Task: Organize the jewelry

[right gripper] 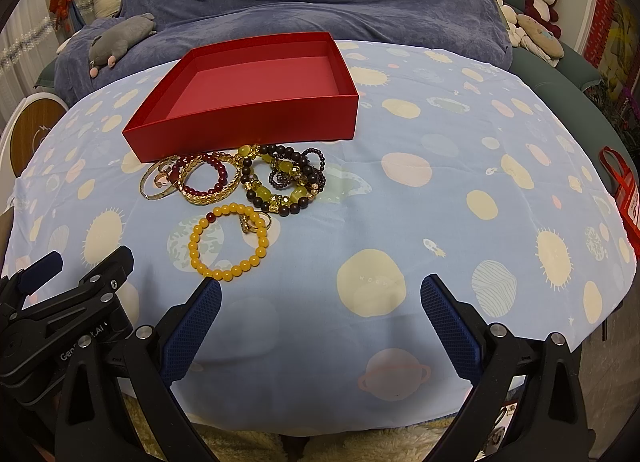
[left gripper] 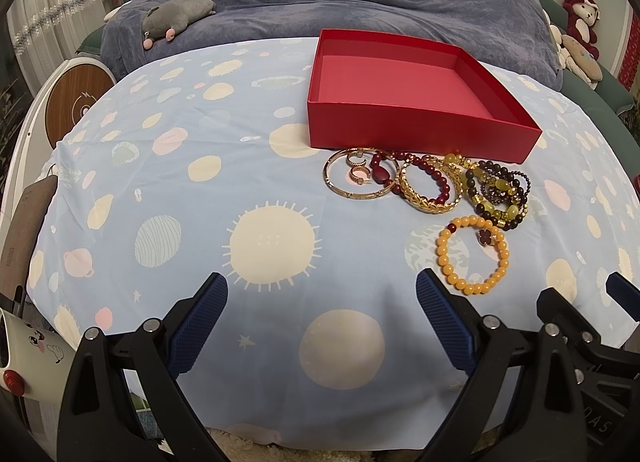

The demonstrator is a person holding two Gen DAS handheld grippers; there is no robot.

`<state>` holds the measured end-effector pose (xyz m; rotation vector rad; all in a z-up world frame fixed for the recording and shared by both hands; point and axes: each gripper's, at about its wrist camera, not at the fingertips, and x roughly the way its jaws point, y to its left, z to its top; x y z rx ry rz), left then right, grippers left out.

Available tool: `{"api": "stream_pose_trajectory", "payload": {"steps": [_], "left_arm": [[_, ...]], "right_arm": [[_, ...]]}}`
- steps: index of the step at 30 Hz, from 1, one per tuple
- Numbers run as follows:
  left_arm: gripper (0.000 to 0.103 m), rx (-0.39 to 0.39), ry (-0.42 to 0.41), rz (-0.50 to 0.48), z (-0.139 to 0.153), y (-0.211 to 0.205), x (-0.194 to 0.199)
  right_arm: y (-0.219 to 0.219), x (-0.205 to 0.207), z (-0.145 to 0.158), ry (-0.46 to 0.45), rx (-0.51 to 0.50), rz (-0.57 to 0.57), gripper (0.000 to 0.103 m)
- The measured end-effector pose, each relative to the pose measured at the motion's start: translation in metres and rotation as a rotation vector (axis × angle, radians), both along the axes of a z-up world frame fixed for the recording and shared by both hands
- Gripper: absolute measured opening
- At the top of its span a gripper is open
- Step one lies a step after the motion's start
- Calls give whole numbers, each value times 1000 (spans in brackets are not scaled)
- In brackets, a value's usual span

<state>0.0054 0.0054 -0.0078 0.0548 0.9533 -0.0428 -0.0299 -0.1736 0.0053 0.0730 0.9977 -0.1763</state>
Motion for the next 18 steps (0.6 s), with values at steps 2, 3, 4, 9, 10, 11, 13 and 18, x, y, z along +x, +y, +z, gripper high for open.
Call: {"api": "stream_pose_trajectory", "payload": {"steps": [2,3,4,9,10,11,13,18], "left_arm": [[91,1,-2,0,0,0,0],[91,2,-2,0,0,0,0],[91,2,-2,0,0,0,0],[91,0,0,0,0,0,0],[91,0,-1,0,0,0,0],[91,1,-2,0,1,0,0],[91,1,0,0,0,0,0],[93,-8,5,6,0,1,0]], "right_arm": [[0,0,0,0,0,0,96],[0,0,0,0,0,0,96],[-1,0,0,0,0,0,96],[-1,0,0,0,1,0,96],[0,0,0,0,1,0,96],[0,0,0,0,1,0,96],[-1,0,0,0,0,0,96],[0,5,-2,13,13,-3,96]]}}
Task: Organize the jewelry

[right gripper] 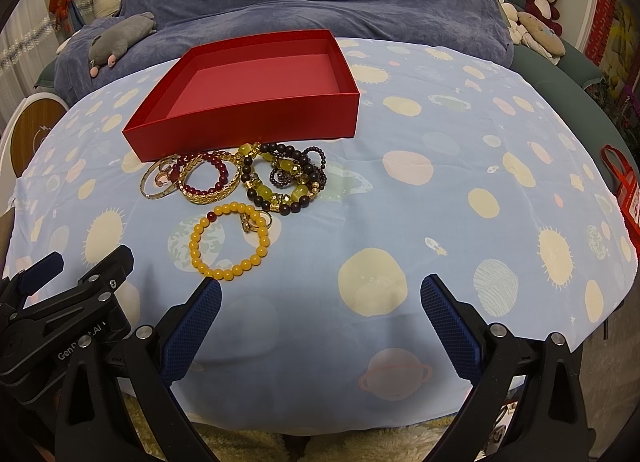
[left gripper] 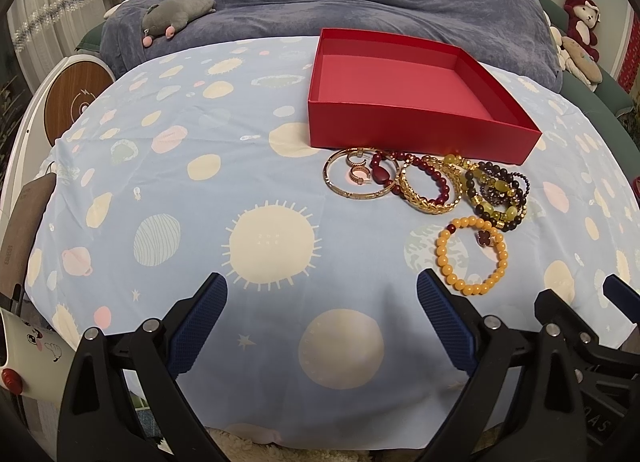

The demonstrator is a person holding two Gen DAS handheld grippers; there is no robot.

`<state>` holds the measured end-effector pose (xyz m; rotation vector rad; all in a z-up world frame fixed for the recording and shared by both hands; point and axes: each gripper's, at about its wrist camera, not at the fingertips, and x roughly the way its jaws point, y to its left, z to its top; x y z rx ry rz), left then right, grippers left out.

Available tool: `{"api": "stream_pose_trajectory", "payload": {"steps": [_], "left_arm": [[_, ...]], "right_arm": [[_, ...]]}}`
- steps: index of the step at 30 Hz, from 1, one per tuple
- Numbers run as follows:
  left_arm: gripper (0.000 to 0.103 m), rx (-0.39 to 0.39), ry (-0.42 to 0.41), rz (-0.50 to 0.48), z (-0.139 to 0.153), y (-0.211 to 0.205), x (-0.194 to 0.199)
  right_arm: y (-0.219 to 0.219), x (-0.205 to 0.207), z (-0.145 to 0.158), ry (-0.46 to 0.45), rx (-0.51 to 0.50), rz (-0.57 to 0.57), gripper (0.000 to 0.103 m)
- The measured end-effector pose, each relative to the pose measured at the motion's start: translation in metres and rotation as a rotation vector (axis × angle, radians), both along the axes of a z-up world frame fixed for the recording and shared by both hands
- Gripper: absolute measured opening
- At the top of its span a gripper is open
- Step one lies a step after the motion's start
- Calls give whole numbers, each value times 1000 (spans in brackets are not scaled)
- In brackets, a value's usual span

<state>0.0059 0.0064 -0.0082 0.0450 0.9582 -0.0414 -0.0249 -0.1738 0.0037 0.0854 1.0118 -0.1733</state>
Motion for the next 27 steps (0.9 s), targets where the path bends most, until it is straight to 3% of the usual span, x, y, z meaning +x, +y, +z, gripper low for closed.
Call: {"api": "stream_pose_trajectory", "payload": {"steps": [6,13,19,24,27], "left_arm": [[95,9,6,29,0,3,0],[96,-15,-5,75,11,24,17],[96,-32,-3,91,14,42,31],[96,-16,-14,80,15,41,36],[96,-21,-13,76,14,40,39]], "right_arm": [[-3,13,-1,6,33,-6,96],[15,36,-9,13,22,74,94],[22,52,-23,52,26,92,79],[28,58,-32,76,16,111,54],[29,57,-34,70,27,122,45]]}}
